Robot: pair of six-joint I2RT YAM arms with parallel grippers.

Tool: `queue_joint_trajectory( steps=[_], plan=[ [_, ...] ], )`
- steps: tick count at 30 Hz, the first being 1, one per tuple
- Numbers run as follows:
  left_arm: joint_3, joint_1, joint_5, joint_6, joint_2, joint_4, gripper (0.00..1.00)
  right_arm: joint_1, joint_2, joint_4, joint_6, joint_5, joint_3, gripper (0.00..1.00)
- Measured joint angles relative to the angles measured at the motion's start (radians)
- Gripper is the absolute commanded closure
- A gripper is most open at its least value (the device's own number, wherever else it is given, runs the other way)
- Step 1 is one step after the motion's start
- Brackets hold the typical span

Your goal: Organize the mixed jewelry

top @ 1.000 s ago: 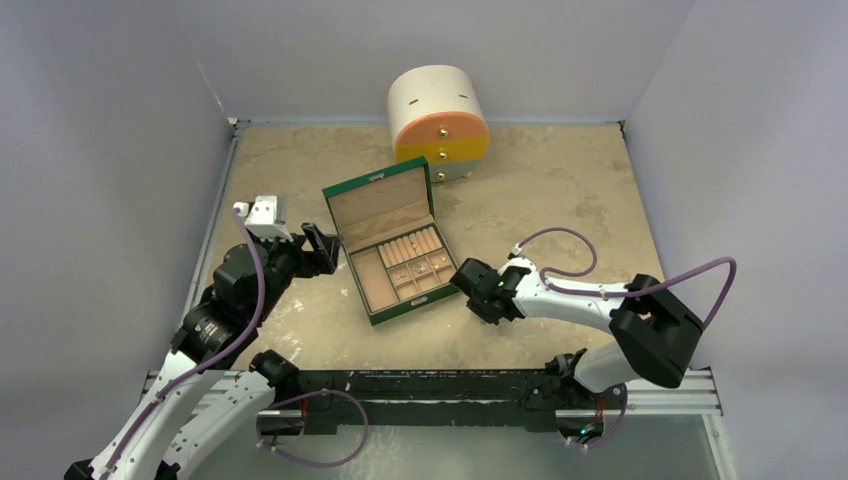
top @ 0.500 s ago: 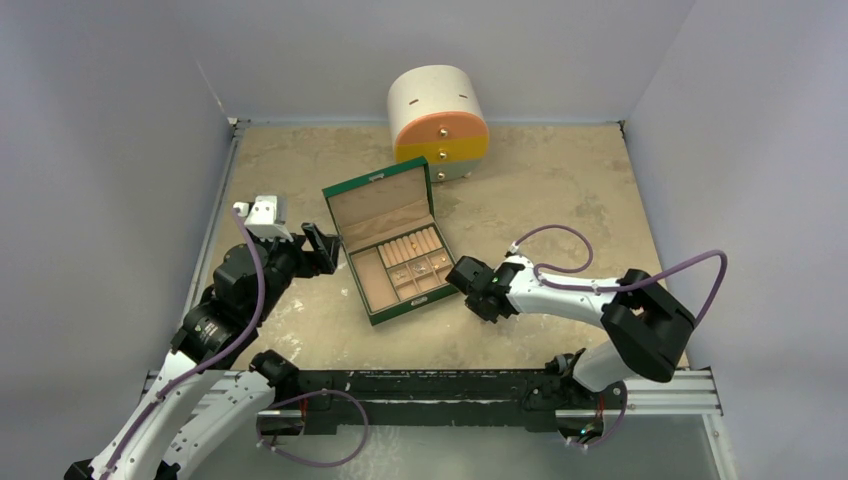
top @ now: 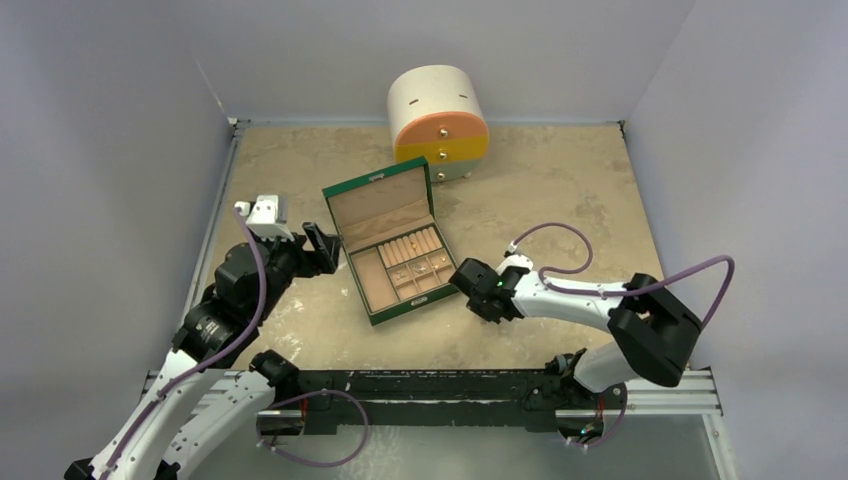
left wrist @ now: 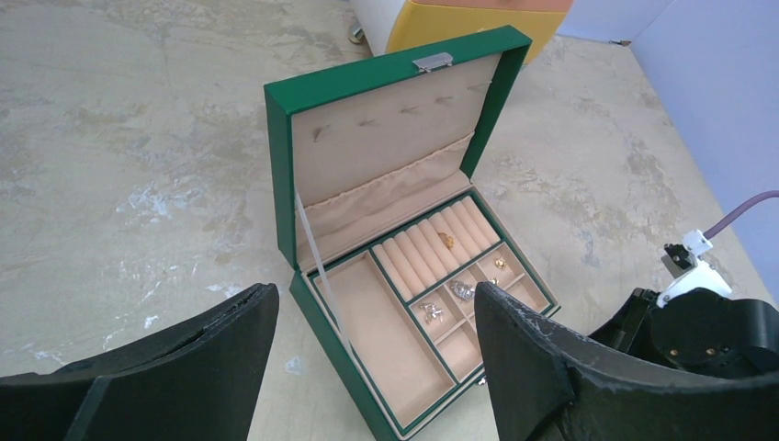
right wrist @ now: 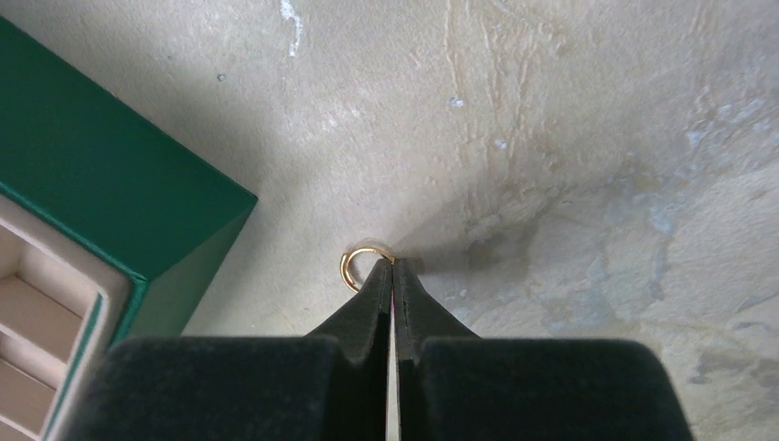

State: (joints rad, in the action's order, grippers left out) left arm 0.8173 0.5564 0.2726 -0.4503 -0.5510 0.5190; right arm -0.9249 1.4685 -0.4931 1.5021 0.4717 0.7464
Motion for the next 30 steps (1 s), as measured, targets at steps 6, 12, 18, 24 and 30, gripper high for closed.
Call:
queue_joint_trajectory(
  steps=[6, 12, 18, 24, 30],
  plan=[
    [0.0, 0.0, -0.014, -0.003, -0.016, 0.0, 0.22, 0.0, -0.143, 0.081, -0.148, 0.005, -0.093, 1.0],
    [0.0, 0.0, -0.065, -0.022, -0.054, -0.002, 0.22, 0.0, -0.335, 0.218, -0.387, 0.005, -0.163, 1.0],
    [-0.001, 0.0, -0.166, -0.073, -0.092, -0.027, 0.22, 0.0, -0.394, 0.302, -0.634, 0.0, -0.14, 1.0],
    [-0.02, 0.0, -0.309, -0.156, -0.137, -0.098, 0.24, 0.0, -0.399, 0.387, -0.835, -0.057, -0.043, 1.0],
    [-0.089, 0.0, -0.435, -0.256, -0.152, -0.199, 0.3, 0.0, -0.377, 0.481, -0.965, -0.149, 0.037, 1.0]
  ],
)
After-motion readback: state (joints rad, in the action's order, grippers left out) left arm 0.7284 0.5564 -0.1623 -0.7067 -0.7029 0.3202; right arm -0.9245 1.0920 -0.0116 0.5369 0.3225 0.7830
